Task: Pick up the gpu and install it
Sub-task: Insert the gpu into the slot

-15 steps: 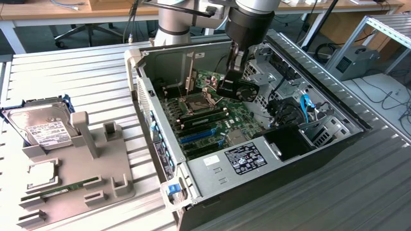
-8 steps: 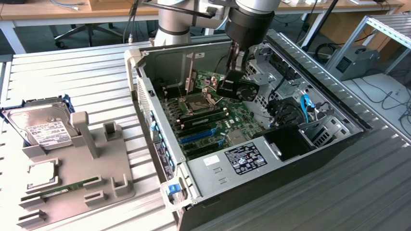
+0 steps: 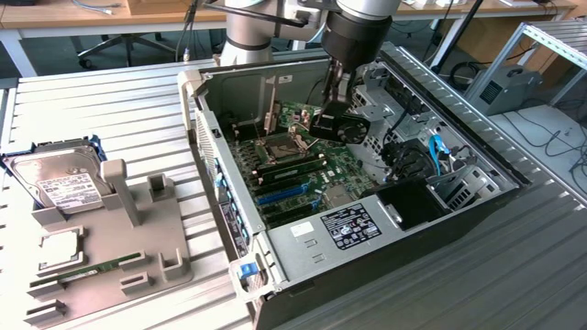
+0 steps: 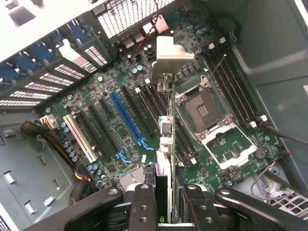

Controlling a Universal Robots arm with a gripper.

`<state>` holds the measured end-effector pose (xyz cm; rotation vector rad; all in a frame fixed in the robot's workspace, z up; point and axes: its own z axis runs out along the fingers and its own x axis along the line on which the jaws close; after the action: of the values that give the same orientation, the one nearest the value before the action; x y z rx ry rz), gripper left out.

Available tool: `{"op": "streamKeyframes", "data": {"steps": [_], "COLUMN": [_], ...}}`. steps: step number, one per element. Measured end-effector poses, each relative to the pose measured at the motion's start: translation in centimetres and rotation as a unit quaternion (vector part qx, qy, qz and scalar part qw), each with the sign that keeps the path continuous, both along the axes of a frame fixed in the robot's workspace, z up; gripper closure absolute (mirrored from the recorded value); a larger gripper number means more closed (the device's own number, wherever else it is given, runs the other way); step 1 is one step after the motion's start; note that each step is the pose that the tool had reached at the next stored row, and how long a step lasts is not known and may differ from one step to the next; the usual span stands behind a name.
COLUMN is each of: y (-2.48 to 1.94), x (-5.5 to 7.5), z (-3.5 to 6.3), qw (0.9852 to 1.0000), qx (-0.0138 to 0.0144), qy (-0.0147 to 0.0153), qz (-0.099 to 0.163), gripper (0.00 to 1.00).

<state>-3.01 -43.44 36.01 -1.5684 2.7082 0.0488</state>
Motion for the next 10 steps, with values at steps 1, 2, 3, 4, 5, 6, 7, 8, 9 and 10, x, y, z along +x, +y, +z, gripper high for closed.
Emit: {"op": "streamKeyframes", "data": {"steps": [1,2,3,4,5,6,7,8,9,10], "y": [0.00,0.00,0.00,0.00,0.00,0.00,0.00,0.00,0.00,0.00], "x": [0.00,0.00,0.00,0.00,0.00,0.00,0.00,0.00,0.00,0.00], "z": [0.00,0.00,0.00,0.00,0.00,0.00,0.00,0.00,0.00,0.00], "qw": [1.0000,1.0000,1.0000,1.0000,1.0000,0.9999,0.9999,0.9998,0.9998,0.9997], "qx": [0.0000,0.0000,0.0000,0.0000,0.0000,0.0000,0.0000,0.0000,0.0000,0.0000], "qy": [0.0000,0.0000,0.0000,0.0000,0.0000,0.0000,0.0000,0.0000,0.0000,0.0000], "qz": [0.002,0.004,0.006,0.008,0.010,0.012,0.014,0.017,0.021,0.023], "gripper": [0.74,0.74,0.74,0.74,0.74,0.74,0.74,0.74,0.74,0.74]}}
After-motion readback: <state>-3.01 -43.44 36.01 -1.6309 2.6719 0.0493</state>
